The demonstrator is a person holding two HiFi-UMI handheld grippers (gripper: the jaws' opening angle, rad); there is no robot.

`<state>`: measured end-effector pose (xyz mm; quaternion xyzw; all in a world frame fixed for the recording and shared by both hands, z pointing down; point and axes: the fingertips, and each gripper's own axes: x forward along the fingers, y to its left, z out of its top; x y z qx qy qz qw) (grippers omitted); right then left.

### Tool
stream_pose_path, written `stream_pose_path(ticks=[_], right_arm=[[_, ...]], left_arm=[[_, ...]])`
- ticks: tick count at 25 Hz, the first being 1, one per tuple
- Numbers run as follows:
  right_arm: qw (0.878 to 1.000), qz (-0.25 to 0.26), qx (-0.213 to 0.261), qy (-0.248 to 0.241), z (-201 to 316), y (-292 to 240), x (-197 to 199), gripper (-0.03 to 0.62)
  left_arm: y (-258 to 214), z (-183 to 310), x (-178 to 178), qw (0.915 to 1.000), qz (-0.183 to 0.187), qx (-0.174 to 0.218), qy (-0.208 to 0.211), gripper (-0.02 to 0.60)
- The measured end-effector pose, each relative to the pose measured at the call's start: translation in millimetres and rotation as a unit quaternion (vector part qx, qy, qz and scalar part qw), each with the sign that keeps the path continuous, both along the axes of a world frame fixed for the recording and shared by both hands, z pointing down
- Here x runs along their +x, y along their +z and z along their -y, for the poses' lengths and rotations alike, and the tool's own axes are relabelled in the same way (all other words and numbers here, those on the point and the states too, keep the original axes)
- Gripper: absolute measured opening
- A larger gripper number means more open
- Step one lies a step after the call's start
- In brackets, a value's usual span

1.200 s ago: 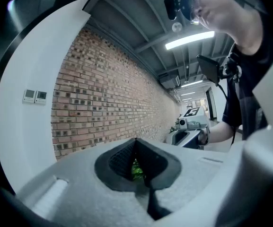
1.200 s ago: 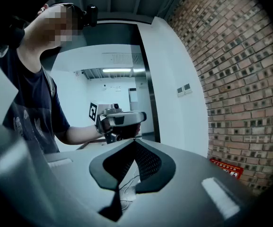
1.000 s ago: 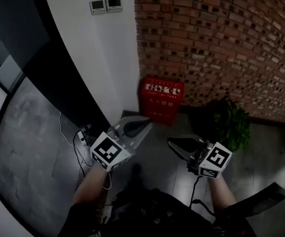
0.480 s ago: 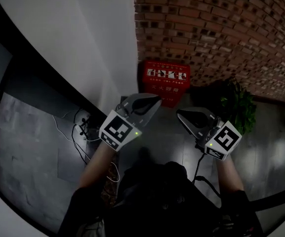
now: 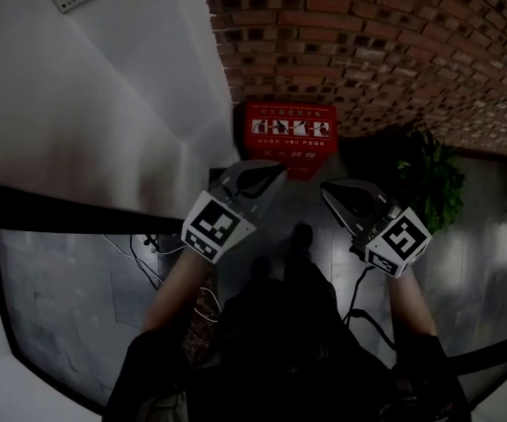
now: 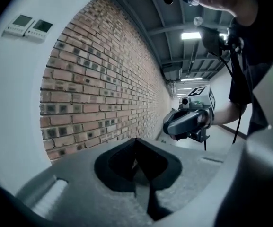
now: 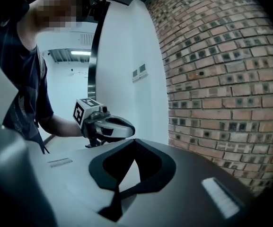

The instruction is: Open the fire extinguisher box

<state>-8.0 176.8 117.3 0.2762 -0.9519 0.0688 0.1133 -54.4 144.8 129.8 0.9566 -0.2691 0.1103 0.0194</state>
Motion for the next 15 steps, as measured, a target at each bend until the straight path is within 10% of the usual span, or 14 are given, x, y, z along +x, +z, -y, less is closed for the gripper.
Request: stream_pose_path(ticks=[15], right_arm=[[0.998, -0.033, -0.039, -0.038, 142.0, 89.7, 71.4, 0.002]], left_arm=[[112.6, 115.6, 69.8, 0.9903, 0.073, -0.112, -0.037, -0.002]])
